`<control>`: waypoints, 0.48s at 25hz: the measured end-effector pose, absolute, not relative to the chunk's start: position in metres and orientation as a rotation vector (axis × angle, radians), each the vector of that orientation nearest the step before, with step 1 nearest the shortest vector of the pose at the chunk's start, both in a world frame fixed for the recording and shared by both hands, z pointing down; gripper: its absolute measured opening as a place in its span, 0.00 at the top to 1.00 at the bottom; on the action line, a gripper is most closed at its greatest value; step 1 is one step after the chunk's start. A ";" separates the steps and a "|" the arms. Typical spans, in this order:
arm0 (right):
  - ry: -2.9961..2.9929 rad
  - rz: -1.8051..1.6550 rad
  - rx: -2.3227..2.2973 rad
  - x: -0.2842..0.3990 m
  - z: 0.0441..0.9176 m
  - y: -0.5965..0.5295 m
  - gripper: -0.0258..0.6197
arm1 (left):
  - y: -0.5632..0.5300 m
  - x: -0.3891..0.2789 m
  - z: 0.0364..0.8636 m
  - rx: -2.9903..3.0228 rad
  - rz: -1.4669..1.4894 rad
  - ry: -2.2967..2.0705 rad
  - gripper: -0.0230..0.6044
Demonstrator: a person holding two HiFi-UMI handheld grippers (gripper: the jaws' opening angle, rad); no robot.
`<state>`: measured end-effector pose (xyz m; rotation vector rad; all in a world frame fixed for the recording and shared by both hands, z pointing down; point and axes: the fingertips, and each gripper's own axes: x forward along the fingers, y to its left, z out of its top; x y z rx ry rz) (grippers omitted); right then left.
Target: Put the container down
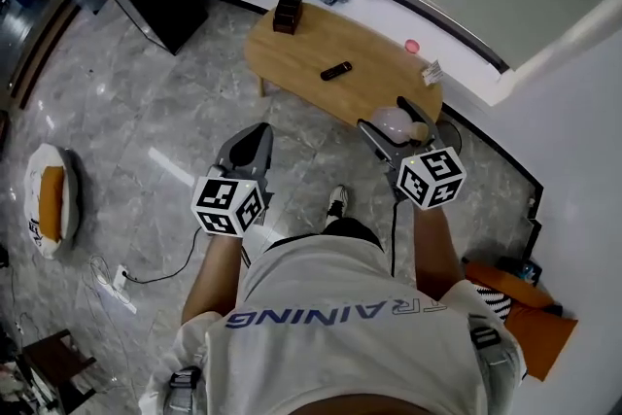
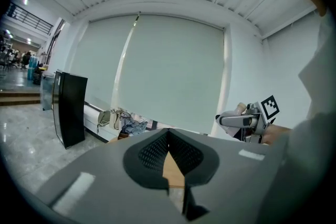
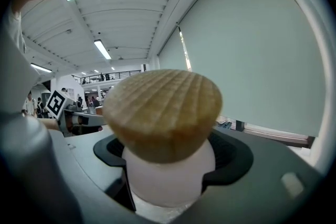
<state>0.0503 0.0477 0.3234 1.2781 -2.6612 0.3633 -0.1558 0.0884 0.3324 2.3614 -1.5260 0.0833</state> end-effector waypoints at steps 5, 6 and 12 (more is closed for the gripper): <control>-2.678 0.377 1.237 0.076 0.323 -0.023 0.30 | 0.028 -0.134 0.331 2.318 0.118 -1.568 0.97; -2.680 0.371 1.231 0.082 0.323 -0.036 0.30 | 0.016 -0.129 0.332 2.307 0.120 -1.577 0.97; -2.667 0.396 1.237 0.118 0.337 -0.111 0.30 | -0.050 -0.098 0.334 2.302 0.144 -1.589 0.97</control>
